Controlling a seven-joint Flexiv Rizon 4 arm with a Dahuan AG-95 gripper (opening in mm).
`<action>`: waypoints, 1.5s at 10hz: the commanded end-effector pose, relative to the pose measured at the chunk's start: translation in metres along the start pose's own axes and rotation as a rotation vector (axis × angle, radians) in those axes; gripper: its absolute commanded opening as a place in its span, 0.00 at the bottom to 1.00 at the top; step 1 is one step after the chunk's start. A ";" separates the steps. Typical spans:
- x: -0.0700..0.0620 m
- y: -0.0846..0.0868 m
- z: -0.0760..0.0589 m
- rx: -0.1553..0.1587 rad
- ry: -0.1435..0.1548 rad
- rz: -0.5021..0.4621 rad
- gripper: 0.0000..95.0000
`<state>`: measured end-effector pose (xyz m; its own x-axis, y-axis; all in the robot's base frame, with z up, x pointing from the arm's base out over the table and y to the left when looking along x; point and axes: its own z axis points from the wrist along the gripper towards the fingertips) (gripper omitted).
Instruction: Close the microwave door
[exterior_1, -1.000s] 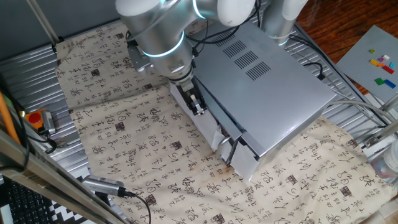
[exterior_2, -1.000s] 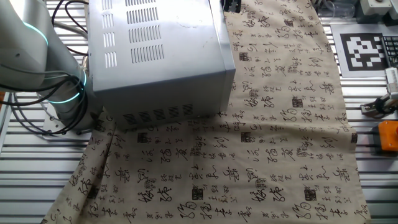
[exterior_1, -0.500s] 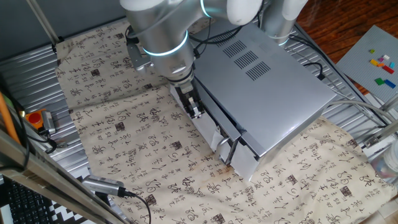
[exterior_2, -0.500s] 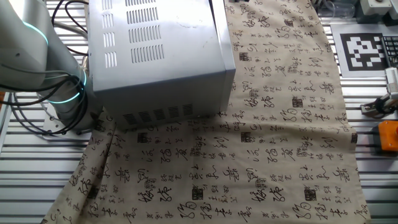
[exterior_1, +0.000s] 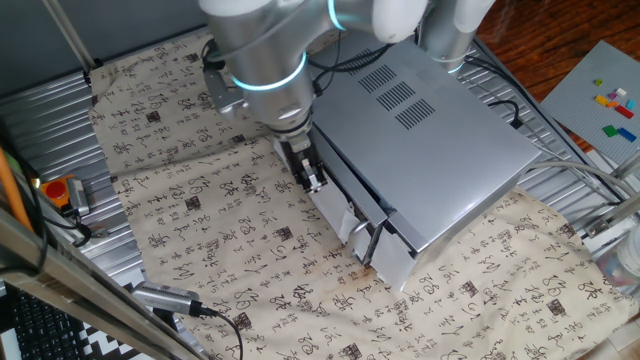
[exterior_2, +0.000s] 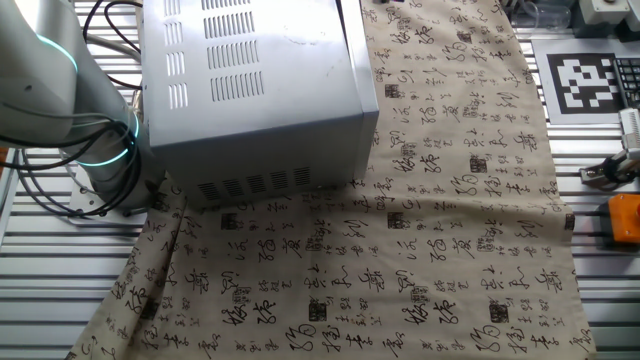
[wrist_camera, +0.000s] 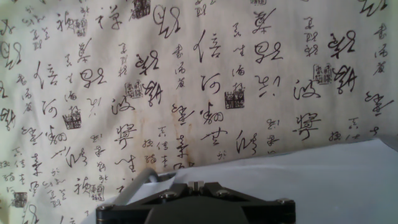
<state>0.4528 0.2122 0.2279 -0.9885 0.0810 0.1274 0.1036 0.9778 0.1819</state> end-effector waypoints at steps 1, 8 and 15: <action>-0.002 0.001 0.001 0.003 -0.015 0.000 0.00; 0.006 0.018 -0.002 -0.004 -0.002 0.039 0.00; 0.038 0.046 0.007 -0.009 0.007 0.070 0.00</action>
<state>0.4169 0.2627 0.2358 -0.9782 0.1481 0.1455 0.1736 0.9678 0.1821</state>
